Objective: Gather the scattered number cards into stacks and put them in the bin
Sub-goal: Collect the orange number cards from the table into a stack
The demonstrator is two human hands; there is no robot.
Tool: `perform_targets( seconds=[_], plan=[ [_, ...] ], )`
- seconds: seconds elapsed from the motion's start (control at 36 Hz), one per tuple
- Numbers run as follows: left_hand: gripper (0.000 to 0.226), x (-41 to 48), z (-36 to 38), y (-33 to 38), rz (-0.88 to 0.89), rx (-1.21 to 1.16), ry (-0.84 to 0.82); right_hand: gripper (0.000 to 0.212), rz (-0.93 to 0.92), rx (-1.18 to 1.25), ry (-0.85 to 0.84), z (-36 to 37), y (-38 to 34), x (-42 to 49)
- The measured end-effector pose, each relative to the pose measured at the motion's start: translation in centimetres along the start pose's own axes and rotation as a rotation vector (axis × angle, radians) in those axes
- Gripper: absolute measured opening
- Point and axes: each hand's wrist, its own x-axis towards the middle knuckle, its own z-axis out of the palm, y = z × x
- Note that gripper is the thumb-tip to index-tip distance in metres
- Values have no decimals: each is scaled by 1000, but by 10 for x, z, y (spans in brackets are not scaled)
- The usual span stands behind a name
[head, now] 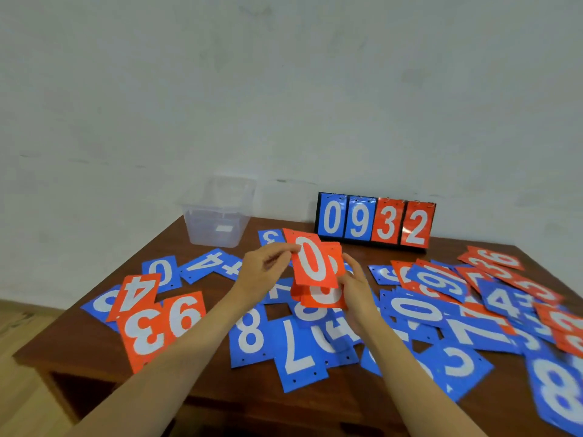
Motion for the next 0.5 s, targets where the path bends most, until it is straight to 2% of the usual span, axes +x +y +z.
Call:
perform_targets(
  seconds=[0.11,0.22,0.33,0.5],
  plan=[
    [23,-8,13,2,-121,-131,-27,41,10,47,-16,-4,-1,-4],
    [33,-15,21,-5,-165,-11,-113,41,17,55,1,-2,0,-3],
    [35,-20,22,-8,-178,104,-130,40,-11,44,-7,3,2,-4],
    [38,-22,18,-13,-189,204,-177,57,-42,-61,-70,14,11,-4]
  ],
)
